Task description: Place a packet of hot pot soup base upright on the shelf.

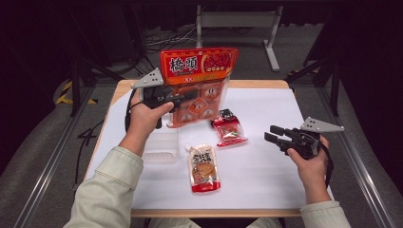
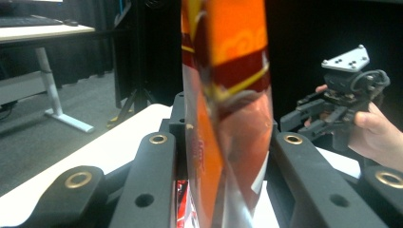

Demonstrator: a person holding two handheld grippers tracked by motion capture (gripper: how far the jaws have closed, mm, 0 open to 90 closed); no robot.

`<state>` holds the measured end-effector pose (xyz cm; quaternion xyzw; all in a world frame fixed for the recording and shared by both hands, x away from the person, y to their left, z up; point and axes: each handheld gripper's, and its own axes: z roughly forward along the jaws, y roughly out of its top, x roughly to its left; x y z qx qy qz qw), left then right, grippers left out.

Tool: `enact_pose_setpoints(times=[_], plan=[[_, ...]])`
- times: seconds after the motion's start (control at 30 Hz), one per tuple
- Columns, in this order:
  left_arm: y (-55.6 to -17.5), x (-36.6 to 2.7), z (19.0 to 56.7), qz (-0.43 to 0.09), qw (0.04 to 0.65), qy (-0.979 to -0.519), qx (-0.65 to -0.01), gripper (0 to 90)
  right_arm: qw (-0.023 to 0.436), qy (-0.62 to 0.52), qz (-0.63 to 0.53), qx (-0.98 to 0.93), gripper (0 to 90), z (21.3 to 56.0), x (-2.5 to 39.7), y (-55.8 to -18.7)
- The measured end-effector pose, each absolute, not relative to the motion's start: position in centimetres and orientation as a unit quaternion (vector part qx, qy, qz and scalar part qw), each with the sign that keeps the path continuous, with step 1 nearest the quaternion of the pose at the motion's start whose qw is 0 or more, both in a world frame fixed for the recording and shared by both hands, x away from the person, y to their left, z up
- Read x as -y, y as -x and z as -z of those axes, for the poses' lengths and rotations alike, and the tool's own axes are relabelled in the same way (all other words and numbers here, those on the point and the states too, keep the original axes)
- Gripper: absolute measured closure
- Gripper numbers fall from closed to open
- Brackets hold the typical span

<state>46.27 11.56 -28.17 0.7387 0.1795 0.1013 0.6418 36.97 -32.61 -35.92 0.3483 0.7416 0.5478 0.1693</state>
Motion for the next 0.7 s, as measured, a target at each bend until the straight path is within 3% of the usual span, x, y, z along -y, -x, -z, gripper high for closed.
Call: enact_pose_setpoints(times=[0.7], plan=[[-47.8, -15.6, 28.4, -0.172, 0.634, -0.722, -0.217, 71.6, 0.165, -0.350, -0.553, -0.738, 56.9, 36.0, 32.8, -37.1]])
